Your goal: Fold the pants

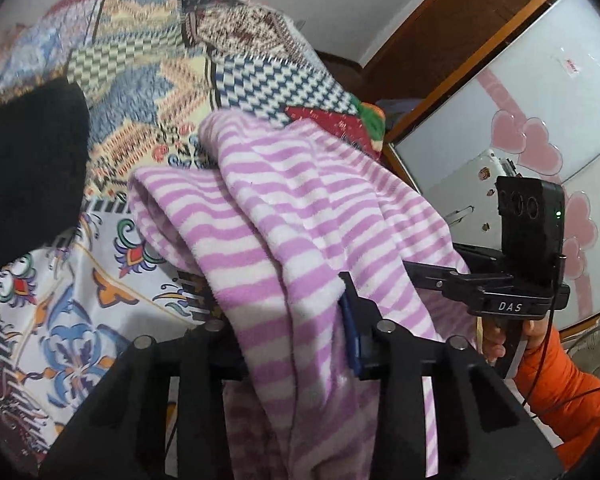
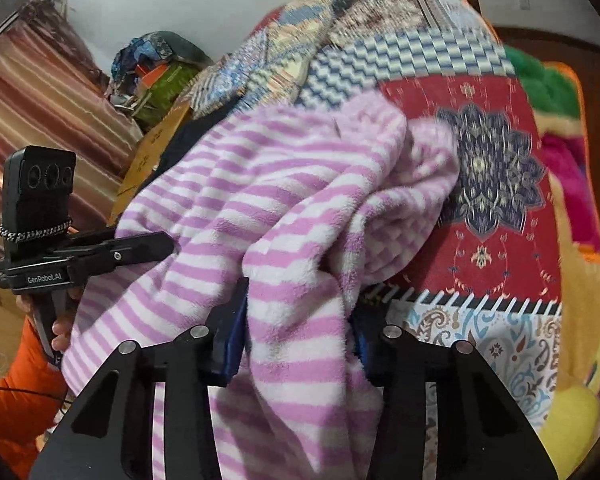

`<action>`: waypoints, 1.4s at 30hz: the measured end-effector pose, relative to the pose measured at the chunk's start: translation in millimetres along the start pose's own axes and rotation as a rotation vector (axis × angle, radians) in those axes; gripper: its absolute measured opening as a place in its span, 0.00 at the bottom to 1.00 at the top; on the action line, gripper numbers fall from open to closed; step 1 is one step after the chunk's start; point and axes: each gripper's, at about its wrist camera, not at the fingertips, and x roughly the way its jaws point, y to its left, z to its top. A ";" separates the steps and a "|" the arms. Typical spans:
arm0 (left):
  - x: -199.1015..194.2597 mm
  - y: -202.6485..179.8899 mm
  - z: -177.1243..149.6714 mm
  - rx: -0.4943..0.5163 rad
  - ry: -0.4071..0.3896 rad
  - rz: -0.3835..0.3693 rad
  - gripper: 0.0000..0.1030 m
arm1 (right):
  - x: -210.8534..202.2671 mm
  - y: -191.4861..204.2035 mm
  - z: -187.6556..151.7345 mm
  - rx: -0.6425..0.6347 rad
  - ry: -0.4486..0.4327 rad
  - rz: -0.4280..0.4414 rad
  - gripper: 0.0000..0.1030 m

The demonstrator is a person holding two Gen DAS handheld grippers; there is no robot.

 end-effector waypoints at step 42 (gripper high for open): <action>-191.2 250.5 108.4 -0.118 -0.372 0.246 0.33 | 126.2 200.3 193.5 -0.323 -0.237 0.071 0.35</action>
